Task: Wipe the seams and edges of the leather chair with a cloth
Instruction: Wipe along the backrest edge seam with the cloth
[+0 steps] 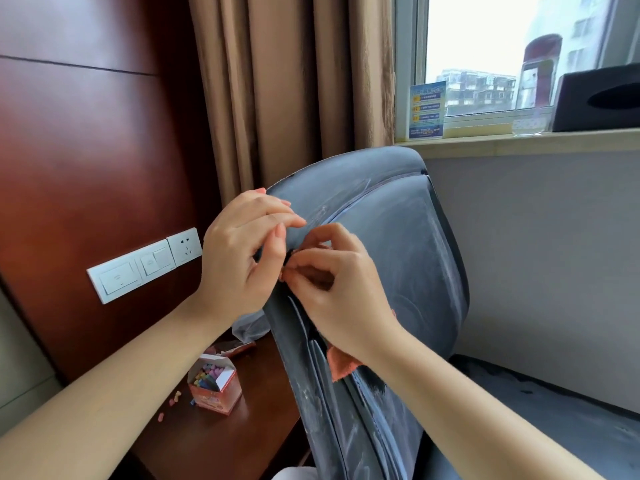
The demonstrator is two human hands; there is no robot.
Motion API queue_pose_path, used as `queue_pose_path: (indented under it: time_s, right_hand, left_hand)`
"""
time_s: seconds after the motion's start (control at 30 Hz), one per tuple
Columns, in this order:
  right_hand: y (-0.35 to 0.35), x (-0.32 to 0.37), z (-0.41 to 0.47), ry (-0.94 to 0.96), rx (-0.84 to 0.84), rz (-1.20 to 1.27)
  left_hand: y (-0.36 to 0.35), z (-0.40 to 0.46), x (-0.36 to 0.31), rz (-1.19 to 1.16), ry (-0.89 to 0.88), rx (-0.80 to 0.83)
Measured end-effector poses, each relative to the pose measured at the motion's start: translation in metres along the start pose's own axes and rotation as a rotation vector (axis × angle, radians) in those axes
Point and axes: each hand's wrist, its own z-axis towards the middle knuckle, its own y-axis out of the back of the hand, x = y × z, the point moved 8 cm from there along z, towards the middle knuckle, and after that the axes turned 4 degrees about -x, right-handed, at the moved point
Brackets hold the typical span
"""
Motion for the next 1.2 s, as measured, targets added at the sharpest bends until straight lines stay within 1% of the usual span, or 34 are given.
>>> queue_pose_path:
  time_s: [0.03,0.13,0.2,0.27,0.37,0.4,0.5,0.57,0.63,0.7,0.77,0.93,1.0,1.1,1.13,1.2]
  right_hand:
    - [0.000,0.000,0.001,-0.007,0.004,-0.002]
    - [0.003,-0.014,0.013,-0.132,-0.024,-0.005]
    - [0.003,-0.018,0.016,-0.166,-0.045,-0.042]
    - [0.002,-0.012,0.010,-0.129,-0.054,-0.070]
    - [0.001,0.001,-0.001,-0.018,-0.036,-0.062]
    - [0.001,-0.001,0.001,-0.030,-0.022,-0.058]
    - [0.005,-0.017,0.017,-0.162,-0.011,-0.066]
    - [0.005,-0.022,0.021,-0.196,-0.016,-0.058]
    - [0.005,-0.018,0.014,-0.156,-0.015,-0.030]
    - [0.004,-0.008,0.005,-0.078,0.000,-0.005]
    - [0.003,-0.007,0.005,-0.065,0.013,-0.010]
    - [0.013,-0.033,0.029,-0.265,-0.051,-0.060]
    - [0.012,-0.030,0.024,-0.246,-0.048,-0.054]
    - [0.004,-0.011,0.008,-0.126,-0.008,-0.019]
    - [0.003,-0.010,0.007,-0.116,0.001,-0.009]
    - [0.004,-0.017,0.014,-0.167,-0.003,-0.024]
  left_hand:
    - [-0.001,0.000,0.000,0.001,0.004,-0.003]
    - [-0.003,0.002,0.003,0.010,0.019,-0.007]
    - [-0.003,0.002,0.003,0.012,0.019,-0.007]
    - [-0.001,0.001,0.002,0.005,0.013,-0.014]
    - [0.000,0.000,0.001,-0.002,0.012,-0.031]
    - [0.000,-0.001,0.001,-0.003,0.018,-0.035]
    - [-0.002,0.001,0.005,-0.007,0.039,-0.041]
    - [-0.001,0.001,0.005,-0.009,0.035,-0.042]
    - [0.000,-0.001,0.003,-0.016,0.021,-0.041]
    - [0.000,-0.002,0.002,-0.018,0.014,-0.047]
    - [0.000,-0.002,0.004,-0.021,0.024,-0.058]
    - [-0.001,-0.001,0.006,-0.023,0.035,-0.069]
    - [0.000,-0.002,0.004,-0.026,0.027,-0.066]
    - [0.001,-0.004,0.004,-0.035,0.029,-0.072]
    - [0.001,-0.004,0.005,-0.036,0.034,-0.079]
    - [0.000,-0.003,0.007,-0.028,0.041,-0.087]
